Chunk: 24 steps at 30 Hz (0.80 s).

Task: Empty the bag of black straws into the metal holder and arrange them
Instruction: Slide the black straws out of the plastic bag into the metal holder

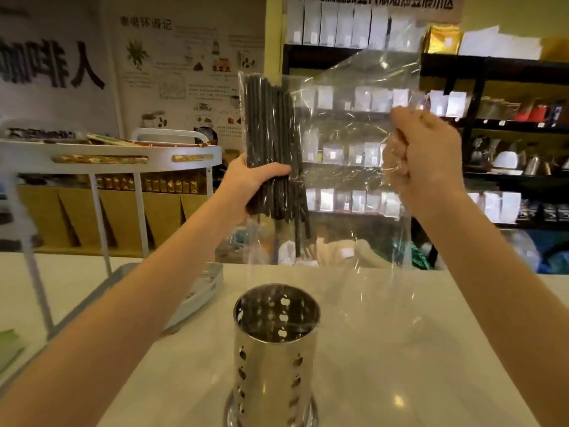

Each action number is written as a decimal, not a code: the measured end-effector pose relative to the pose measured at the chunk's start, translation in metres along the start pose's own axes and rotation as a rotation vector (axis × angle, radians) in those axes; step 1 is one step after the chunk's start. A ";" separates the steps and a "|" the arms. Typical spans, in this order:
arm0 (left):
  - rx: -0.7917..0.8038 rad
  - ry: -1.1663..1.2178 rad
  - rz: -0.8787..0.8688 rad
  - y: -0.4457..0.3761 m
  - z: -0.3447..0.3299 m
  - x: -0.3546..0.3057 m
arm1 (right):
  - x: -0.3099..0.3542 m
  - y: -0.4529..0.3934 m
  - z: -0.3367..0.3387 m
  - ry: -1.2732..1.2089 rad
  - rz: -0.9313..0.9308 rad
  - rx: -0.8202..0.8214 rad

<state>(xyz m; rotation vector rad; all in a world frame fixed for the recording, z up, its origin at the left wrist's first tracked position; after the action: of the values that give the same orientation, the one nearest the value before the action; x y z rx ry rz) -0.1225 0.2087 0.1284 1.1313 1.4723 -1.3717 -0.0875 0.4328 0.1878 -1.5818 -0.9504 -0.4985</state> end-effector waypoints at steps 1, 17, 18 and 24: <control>-0.010 -0.019 -0.022 0.003 0.001 -0.002 | -0.001 0.002 0.002 0.016 0.018 -0.006; -0.064 -0.079 -0.152 0.037 0.001 -0.018 | 0.009 0.016 0.021 0.224 0.172 -0.054; -0.061 -0.085 -0.159 0.038 0.001 -0.019 | 0.009 0.018 0.021 0.236 0.176 -0.058; -0.056 -0.116 -0.182 0.048 -0.002 -0.019 | 0.011 0.025 0.022 0.262 0.205 -0.067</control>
<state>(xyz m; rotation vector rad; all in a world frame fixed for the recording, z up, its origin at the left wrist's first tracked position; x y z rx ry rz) -0.0713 0.2096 0.1335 0.8850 1.5490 -1.4840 -0.0652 0.4565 0.1751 -1.6066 -0.5720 -0.5809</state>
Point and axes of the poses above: each hand's wrist, its own y-axis away from the middle knuckle, its own z-axis out of the back of the hand, x = y × z, the point moved 8 cm from there along -y, towards the middle knuckle, and after that the axes turned 7 degrees about x, right-handed, at the moved point
